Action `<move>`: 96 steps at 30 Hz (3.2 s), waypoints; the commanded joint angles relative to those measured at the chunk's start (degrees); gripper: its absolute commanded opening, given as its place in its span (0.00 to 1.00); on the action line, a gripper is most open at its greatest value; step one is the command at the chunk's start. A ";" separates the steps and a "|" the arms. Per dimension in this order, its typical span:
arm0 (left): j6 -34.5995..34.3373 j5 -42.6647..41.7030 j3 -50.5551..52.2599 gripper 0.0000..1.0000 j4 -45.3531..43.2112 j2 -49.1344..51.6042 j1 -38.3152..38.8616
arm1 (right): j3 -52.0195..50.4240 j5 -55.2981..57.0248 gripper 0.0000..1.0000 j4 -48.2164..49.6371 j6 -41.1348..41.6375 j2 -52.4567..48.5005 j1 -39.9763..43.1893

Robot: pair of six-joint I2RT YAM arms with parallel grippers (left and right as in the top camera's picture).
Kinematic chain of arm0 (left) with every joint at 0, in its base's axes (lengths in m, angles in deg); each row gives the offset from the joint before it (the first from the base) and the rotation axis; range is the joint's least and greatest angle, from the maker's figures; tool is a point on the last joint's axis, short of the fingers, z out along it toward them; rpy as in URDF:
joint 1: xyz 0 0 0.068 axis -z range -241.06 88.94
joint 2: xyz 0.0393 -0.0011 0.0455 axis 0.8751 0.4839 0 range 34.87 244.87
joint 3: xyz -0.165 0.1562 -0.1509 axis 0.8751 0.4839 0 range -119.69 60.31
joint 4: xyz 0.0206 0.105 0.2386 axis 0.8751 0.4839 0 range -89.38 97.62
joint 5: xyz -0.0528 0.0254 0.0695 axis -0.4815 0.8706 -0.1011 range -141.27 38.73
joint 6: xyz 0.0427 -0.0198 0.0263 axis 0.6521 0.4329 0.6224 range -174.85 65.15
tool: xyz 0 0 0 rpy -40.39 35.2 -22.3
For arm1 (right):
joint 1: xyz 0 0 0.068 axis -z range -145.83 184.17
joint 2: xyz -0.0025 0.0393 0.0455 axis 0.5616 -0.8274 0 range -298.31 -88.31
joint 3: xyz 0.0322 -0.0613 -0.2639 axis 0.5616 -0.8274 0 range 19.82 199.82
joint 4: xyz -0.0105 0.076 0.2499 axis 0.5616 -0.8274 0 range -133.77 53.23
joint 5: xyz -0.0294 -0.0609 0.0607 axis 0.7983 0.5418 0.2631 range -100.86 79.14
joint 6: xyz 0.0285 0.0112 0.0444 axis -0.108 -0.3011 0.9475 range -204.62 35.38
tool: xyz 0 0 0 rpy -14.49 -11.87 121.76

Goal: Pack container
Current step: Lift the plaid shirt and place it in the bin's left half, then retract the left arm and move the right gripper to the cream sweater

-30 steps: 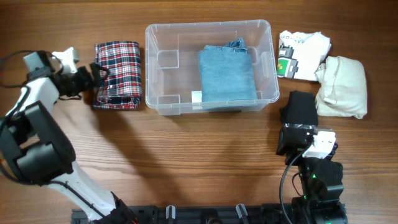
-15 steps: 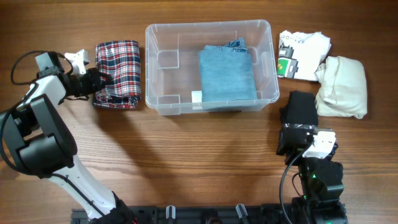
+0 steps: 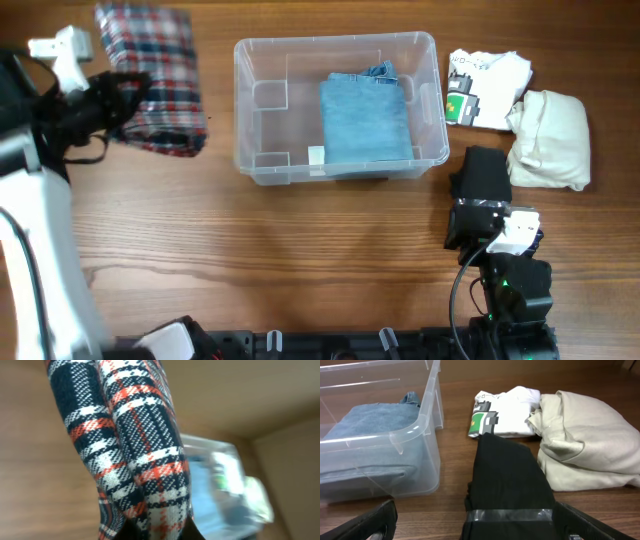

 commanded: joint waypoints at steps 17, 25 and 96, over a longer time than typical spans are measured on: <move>-34.16 38.29 0.02 0.04 -15.52 24.83 40.09 | -0.07 -0.33 1.00 0.11 1.01 0.31 0.28; -23.41 39.76 0.00 0.33 -16.63 28.00 39.52 | -0.07 -0.33 1.00 0.11 1.03 0.31 0.28; -16.02 44.17 -9.53 1.00 22.86 -5.11 15.72 | 60.33 -41.44 1.00 -10.32 2.49 -88.15 44.46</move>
